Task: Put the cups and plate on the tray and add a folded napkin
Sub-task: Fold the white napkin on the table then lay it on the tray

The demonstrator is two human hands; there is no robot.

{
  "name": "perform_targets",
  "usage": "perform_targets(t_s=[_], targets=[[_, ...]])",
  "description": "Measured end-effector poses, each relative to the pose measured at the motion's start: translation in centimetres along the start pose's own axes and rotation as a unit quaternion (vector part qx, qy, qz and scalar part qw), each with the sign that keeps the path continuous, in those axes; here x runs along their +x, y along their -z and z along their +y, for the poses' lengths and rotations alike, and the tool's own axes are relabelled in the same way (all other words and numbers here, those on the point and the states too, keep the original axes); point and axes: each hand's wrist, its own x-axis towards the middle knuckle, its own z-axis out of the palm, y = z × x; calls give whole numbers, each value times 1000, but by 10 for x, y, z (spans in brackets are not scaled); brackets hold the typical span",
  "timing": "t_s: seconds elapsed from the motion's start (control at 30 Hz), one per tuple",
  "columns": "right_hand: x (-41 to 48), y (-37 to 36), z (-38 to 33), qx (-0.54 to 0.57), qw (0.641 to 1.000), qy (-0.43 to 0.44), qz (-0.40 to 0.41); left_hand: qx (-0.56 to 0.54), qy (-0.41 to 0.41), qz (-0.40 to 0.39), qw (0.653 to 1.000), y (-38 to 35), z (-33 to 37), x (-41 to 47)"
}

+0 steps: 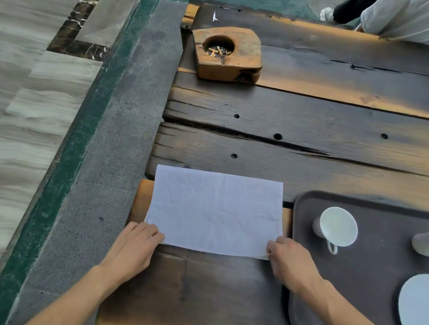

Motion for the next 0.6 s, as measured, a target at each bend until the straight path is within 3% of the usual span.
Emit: perform_targets(t_s=[0.6], targets=[[-2, -9, 0, 21, 999, 23, 16, -2, 27, 17, 999, -19, -5, -3]])
